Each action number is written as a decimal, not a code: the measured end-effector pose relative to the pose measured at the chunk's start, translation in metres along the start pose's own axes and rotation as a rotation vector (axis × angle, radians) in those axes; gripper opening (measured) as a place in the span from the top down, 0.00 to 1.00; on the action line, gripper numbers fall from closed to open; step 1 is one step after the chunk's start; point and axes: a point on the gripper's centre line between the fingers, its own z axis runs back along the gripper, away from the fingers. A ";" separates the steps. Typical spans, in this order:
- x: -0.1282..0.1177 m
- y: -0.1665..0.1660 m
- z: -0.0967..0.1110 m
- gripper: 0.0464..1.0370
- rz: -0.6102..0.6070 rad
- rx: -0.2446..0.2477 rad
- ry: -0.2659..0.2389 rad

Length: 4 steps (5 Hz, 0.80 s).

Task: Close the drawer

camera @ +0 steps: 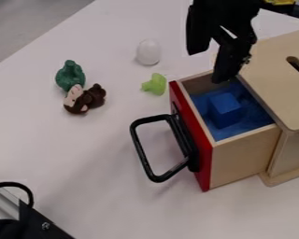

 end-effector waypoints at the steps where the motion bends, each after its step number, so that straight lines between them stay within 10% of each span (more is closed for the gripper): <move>1: -0.011 0.000 -0.003 0.04 -0.034 -0.021 -0.018; 4: -0.057 -0.003 -0.008 0.04 -0.081 -0.034 -0.070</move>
